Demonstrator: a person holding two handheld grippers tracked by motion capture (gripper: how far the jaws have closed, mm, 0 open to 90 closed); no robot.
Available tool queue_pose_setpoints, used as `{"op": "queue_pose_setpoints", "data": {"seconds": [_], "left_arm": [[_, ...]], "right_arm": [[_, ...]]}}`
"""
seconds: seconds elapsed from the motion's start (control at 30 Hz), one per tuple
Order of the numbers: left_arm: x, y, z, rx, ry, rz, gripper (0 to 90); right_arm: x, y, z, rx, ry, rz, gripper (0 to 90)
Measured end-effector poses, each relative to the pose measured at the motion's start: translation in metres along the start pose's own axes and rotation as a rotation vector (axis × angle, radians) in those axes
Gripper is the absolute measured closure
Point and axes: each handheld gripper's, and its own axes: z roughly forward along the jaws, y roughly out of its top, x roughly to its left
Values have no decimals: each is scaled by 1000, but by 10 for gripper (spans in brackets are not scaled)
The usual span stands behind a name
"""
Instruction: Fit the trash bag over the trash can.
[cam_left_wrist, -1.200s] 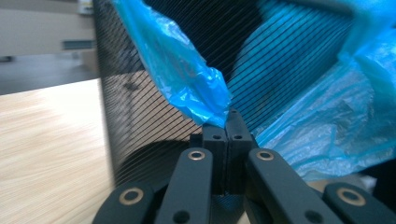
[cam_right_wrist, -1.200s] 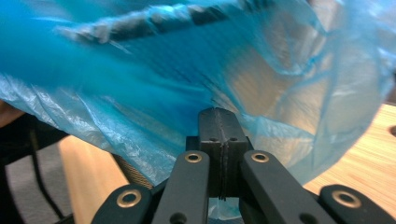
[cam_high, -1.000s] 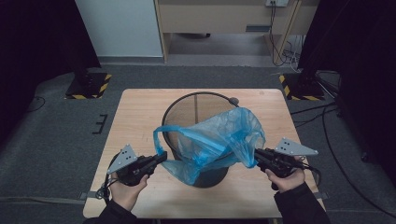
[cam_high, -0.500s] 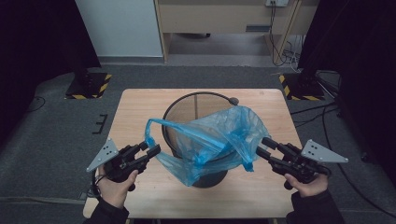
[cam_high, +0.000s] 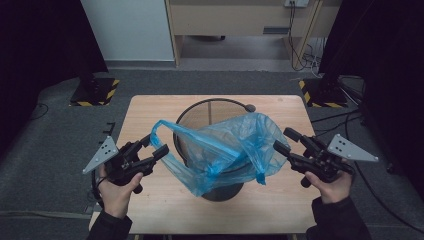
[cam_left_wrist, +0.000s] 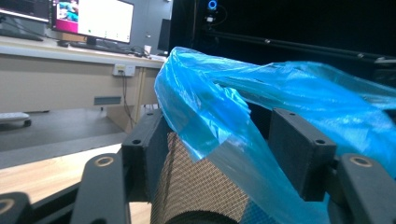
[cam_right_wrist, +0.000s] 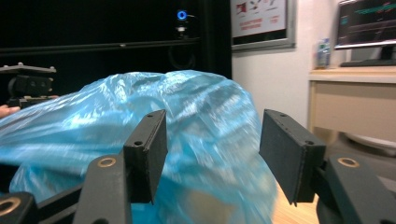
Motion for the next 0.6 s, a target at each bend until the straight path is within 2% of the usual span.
{"op": "queue_pose_setpoints", "data": {"seconds": [0.13,0.2,0.3,0.4,0.5,0.6], "left_arm": [[6,1,4,-3,-10,-22,373],[9,-1,6,4,-16,-34,403],[12,-5,9,17,-48,-55,520],[14,-8,14,40,-67,-53,643],[13,-9,18,59,-75,-44,766],[13,-10,22,82,-58,-23,855]], "right_arm": [[-5,-5,23,32,23,7,440],[-7,-9,31,51,23,2,523],[-10,-14,39,37,24,5,675],[-14,-12,44,28,10,25,811],[-20,-11,49,31,-4,26,863],[-25,-11,54,29,-22,35,885]]}}
